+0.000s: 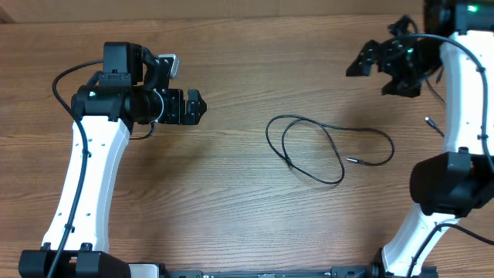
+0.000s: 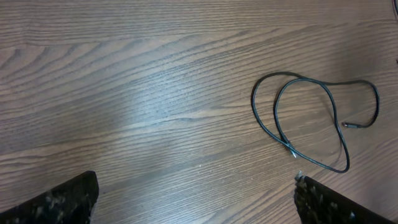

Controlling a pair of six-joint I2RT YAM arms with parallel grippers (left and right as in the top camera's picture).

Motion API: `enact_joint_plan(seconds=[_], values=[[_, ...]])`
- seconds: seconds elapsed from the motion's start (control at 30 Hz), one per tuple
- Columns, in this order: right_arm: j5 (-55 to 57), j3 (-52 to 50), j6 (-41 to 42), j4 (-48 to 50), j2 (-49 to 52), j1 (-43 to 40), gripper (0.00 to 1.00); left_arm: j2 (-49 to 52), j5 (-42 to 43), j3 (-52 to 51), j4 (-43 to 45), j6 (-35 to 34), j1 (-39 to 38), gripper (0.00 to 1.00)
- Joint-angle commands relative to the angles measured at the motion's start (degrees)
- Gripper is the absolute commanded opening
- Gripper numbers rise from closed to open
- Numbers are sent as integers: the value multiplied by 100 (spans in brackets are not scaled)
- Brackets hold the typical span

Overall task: Untangle cables
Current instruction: 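Release the cable at the right edge and return the right gripper to the cables, then grasp the remaining black cable with the right gripper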

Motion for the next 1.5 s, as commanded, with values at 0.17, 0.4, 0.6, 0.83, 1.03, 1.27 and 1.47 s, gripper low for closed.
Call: enact_joint_plan(seconds=[0.17,0.4,0.6,0.83,1.03,1.27,1.47], values=[[1143,-1392,199,4,-599,970,100,0,4,44,4,66,-37,100],[1429,-2900,160,232,-1099,1528,100,0,4,44,4,66,-37,100],[1427,-3390,-256,415,-1097,1974,100,0,4,44,4,68,-37,100],[1226,-4308,-463,1427,-1097,2457,100,0,4,44,4,66,-37,100],[1102,-5178,-466,2371,-1097,2601,100,0,4,44,4,68,-37,100],[793,-5858,-675,2824,-1097,2601,99,0,4,44,7,66,-37,100],[516,-5932,-745,2898,-1097,2601,49,0,2,44,4,66,-37,100]])
